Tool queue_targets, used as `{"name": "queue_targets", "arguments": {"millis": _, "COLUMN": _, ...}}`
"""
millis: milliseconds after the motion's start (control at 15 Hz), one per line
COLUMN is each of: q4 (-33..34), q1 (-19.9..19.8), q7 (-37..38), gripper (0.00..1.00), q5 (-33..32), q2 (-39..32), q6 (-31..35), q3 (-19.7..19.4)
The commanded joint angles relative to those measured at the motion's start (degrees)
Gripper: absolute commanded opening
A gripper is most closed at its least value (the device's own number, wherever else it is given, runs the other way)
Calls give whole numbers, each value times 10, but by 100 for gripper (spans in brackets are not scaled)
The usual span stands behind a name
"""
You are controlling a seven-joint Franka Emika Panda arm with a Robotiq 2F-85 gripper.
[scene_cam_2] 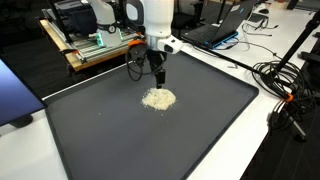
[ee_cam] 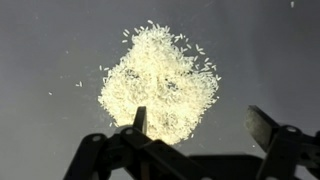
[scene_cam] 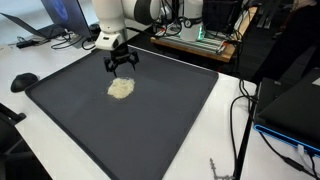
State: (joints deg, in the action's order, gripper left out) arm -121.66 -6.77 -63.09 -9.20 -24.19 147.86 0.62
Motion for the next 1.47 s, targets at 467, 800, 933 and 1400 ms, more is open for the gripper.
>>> {"name": "queue_targets", "arguments": {"millis": 467, "q4": 97, "q1": 85, "q7": 191, "gripper": 100, "q5": -151, "q2": -41, "q6": -157, "q3": -25}}
{"name": "queue_targets", "arguments": {"millis": 800, "q4": 156, "q1": 112, "q7": 271, "gripper": 100, "q5": -193, "q2": -83, "q6": -229, "q3": -20}}
{"name": "queue_targets", "arguments": {"millis": 933, "q4": 190, "q1": 127, "q7": 289, "gripper": 100, "q5": -206, "q2": -107, "q6": -264, "q3": -16}}
{"name": "queue_targets", "arguments": {"millis": 1400, "q4": 353, "q1": 174, "q7": 316, "gripper": 100, "q5": -250, "q2": -221, "q6": -456, "q3": -12}}
